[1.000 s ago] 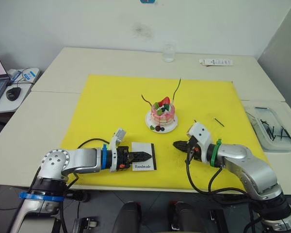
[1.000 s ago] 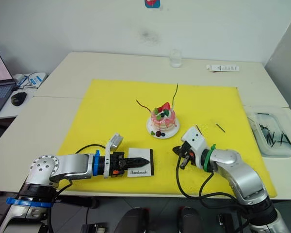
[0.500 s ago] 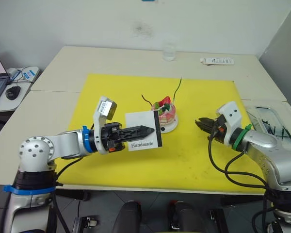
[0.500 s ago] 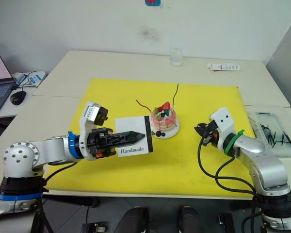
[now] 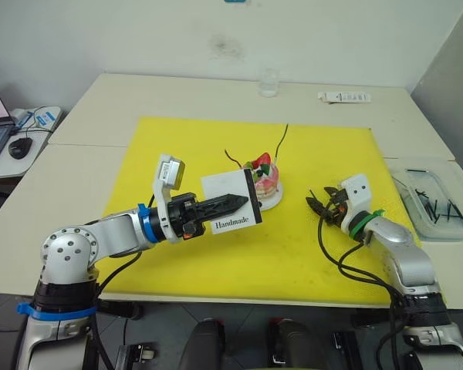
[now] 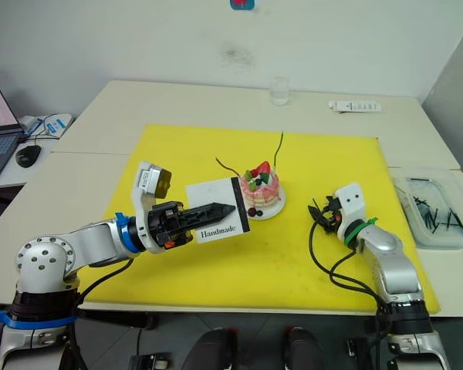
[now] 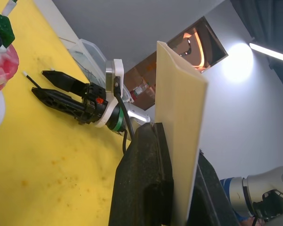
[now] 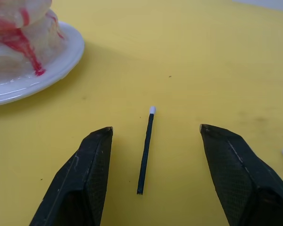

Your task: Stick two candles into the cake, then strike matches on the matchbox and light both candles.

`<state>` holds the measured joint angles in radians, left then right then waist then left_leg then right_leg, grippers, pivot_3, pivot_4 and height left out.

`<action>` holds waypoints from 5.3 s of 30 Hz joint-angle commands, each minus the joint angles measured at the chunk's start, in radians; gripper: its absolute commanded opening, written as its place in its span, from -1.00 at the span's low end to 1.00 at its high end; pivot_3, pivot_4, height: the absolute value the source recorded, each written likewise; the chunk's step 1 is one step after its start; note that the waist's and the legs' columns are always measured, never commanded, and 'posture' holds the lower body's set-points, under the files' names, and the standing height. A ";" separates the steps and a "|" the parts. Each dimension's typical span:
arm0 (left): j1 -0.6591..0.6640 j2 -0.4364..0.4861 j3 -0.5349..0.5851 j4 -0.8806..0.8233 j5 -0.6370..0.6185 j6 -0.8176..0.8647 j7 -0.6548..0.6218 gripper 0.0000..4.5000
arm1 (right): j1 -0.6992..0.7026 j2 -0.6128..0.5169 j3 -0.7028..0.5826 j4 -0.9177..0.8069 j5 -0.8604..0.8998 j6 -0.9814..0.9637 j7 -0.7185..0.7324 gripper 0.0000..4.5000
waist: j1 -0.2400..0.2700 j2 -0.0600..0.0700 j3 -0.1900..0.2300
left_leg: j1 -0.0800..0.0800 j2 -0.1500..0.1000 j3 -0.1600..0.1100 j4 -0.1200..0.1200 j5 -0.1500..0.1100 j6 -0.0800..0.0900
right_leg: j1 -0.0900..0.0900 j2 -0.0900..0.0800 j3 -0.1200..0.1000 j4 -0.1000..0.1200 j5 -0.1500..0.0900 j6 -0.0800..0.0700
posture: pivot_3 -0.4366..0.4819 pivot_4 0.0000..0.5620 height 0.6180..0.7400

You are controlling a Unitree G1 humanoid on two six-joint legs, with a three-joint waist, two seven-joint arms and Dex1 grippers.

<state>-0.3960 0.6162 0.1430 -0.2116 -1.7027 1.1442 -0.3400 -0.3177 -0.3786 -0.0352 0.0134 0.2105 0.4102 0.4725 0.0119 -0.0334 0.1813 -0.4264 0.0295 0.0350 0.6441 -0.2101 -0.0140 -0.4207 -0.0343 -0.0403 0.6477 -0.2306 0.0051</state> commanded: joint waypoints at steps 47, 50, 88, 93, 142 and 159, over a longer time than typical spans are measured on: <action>0.007 -0.009 0.002 -0.069 0.021 -0.042 0.024 -1.00 | 0.004 0.138 0.023 0.081 -0.068 -0.017 -0.123 -0.97 | -0.013 -0.001 -0.002 | 0.011 0.001 0.000 0.000 0.000 0.000 | 0.010 0.000 0.000 0.001 0.000 -0.001 | -0.05 -0.47 1.00; 0.007 -0.011 0.001 -0.071 0.020 -0.044 0.028 -1.00 | 0.007 0.135 0.020 0.075 -0.068 -0.012 -0.120 -0.97 | -0.013 -0.001 -0.002 | 0.011 0.001 0.000 0.000 0.000 0.000 | 0.010 0.000 0.000 0.001 0.000 -0.001 | -0.05 -0.47 1.00; -0.098 -0.096 -0.009 0.040 0.344 -0.043 -0.086 -1.00 | -0.276 -0.284 0.219 -0.518 0.181 0.298 0.291 -0.97 | -0.012 0.002 0.001 | -0.002 0.000 -0.001 0.000 0.000 0.000 | -0.001 -0.001 -0.001 0.000 -0.001 0.002 | -0.05 -0.47 1.00; -0.101 -0.105 -0.003 0.041 0.347 -0.036 -0.082 -1.00 | -0.290 -0.262 0.233 -0.504 0.162 0.276 0.294 -0.97 | -0.012 0.002 0.001 | -0.001 0.000 -0.001 0.001 0.000 0.000 | 0.000 -0.001 -0.001 0.000 -0.001 0.002 | -0.05 -0.47 1.00; 0.052 -0.008 0.077 -0.090 0.238 0.099 -0.130 -1.00 | -0.459 -0.302 0.140 -0.377 0.252 0.380 0.399 -0.97 | -0.019 0.000 0.002 | 0.005 0.003 0.000 0.000 0.000 0.000 | 0.001 0.005 0.006 0.000 0.003 -0.004 | -0.05 -0.47 1.00; 0.274 0.152 0.172 -0.211 -0.032 -0.029 0.056 -1.00 | -0.523 -0.006 0.234 -0.185 0.103 0.193 0.267 -0.97 | -0.012 0.000 0.002 | 0.005 0.002 -0.001 0.001 0.000 0.000 | 0.001 0.000 0.004 0.002 0.003 -0.004 | -0.05 -0.47 1.00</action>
<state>-0.1240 0.7525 0.3096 -0.3889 -1.6994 1.1411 -0.2891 -0.8147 -0.3894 0.2104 -0.1488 0.3088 0.6203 0.7401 0.0004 -0.0330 0.1830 -0.4217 0.0314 0.0343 0.6447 -0.2098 -0.0140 -0.4200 -0.0347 -0.0368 0.6498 -0.2279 0.0007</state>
